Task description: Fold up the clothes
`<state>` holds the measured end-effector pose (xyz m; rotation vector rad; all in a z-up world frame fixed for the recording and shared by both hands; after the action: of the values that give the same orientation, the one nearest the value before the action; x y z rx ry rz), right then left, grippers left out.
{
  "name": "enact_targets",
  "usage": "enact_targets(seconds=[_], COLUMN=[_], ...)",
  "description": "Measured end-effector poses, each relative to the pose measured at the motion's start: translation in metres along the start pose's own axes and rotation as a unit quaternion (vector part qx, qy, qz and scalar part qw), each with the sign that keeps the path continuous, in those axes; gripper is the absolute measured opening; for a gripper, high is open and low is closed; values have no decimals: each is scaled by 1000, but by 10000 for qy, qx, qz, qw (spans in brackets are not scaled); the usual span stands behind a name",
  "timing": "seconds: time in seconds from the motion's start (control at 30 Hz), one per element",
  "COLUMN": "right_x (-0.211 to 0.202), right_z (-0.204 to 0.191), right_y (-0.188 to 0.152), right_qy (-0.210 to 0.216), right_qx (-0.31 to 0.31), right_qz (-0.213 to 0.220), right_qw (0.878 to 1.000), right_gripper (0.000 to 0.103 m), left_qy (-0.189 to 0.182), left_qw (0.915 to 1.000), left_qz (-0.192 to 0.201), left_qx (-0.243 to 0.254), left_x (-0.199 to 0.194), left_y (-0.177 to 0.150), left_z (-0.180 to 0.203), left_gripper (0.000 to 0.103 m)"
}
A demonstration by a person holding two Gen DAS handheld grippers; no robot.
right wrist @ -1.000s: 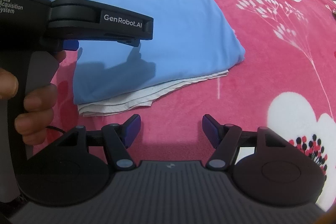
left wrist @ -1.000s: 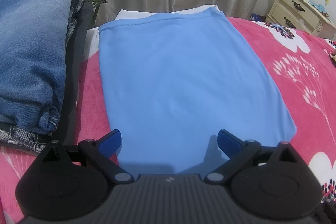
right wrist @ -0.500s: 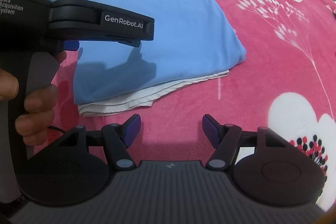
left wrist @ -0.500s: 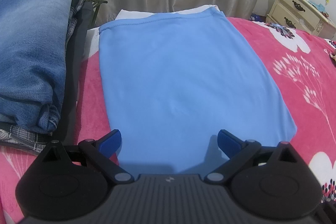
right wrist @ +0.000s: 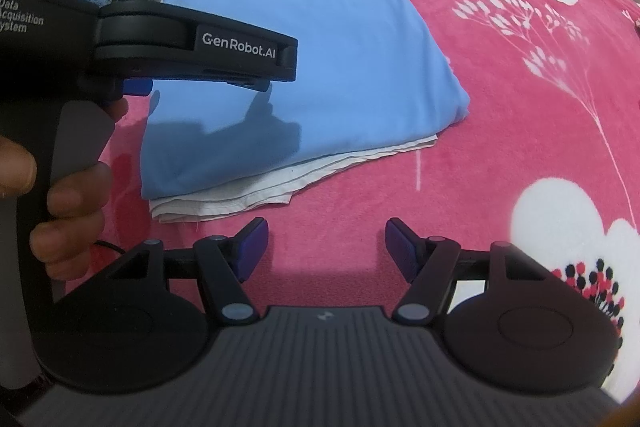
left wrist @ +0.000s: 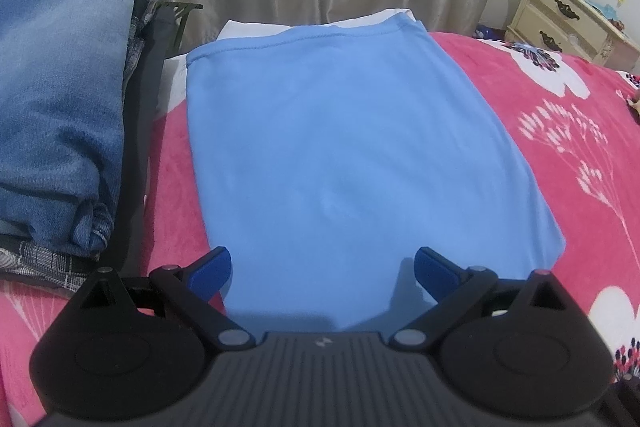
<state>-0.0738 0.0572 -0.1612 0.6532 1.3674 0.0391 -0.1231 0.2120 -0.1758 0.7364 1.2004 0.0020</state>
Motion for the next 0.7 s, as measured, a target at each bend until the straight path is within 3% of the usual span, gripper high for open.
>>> enact_targets(seconds=[0.7], right_x=[-1], right_z=[-1], right_y=[0], right_qy=[-38], right_qx=[-61], right_qz=[-29], right_qw=[10000], right_gripper=[65], left_qy=[-35], left_qw=[10000], left_qz=[10], left_qx=[15], left_x=[-1], left_y=[2], left_z=[1], left_gripper=[99])
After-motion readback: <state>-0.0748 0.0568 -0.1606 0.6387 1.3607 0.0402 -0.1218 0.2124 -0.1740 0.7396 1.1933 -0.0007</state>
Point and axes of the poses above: each gripper's, at about its wrist camera, not at the fingertips, and x roughly the way its jaws point, z to its right, y to its top, the point moved 10 cm from there along x, roughly the way its jaws point, and after that the axes turned 9 degrees about -y, right-handed, at the moved point
